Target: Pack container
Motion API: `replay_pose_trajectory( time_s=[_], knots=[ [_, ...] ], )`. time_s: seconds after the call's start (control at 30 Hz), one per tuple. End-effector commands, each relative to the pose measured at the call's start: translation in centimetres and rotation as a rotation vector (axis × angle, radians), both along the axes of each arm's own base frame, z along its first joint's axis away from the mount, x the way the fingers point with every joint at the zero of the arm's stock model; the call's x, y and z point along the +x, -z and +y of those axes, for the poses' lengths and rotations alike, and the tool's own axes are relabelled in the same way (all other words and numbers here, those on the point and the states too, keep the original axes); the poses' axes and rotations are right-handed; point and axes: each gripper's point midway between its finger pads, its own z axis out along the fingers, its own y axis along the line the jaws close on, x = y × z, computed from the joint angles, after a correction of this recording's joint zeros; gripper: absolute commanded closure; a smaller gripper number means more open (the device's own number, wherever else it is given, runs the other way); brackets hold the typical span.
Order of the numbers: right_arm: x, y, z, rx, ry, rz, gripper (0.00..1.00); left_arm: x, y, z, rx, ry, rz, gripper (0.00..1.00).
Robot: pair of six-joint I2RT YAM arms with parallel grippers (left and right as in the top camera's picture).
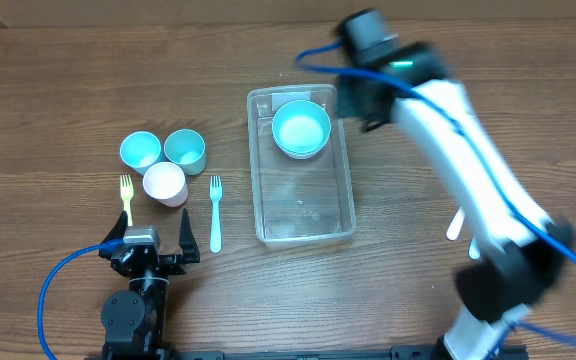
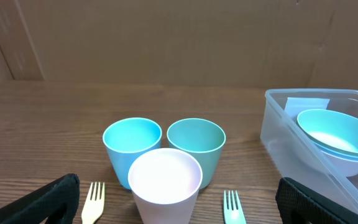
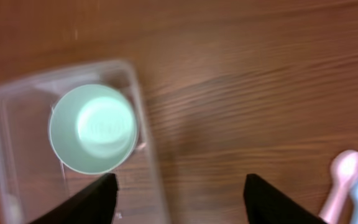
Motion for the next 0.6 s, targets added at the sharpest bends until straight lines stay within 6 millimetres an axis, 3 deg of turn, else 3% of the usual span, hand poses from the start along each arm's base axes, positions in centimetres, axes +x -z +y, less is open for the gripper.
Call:
replay_pose_trajectory(
  time_s=[0.0,0.07,0.1,0.17,0.5,0.57],
  knots=[
    [-2.8,-8.1,-8.1,0.026,0.196,-0.168,0.2,0.0,0.0,-0.1,0.018,0.007,-0.006,0.0],
    [-4.7,-9.3,-11.7,0.035,0.274,-0.169,0.15,0.0,0.0,-0.1,0.018,0.007,-0.006,0.0],
    [-5.5,-9.5,-13.0,0.031,0.31,-0.162,0.03,0.0,0.0,-0.1,0.018,0.007,-0.006,0.0],
    [-6.3,-9.2,-14.7,0.023,0.357,-0.136,0.0,0.0,0.0,-0.1,0.018,0.007,-0.006,0.0],
    [-7.0,-8.6,-15.4,0.014,0.378,-0.1,0.0,0.0,-0.5,-0.1,0.02,0.007,-0.027,0.0],
    [-7.0,-8.6,-15.4,0.014,0.378,-0.1,0.0,0.0,-1.4,-1.8,0.014,0.107,-0.056,0.0]
  ],
)
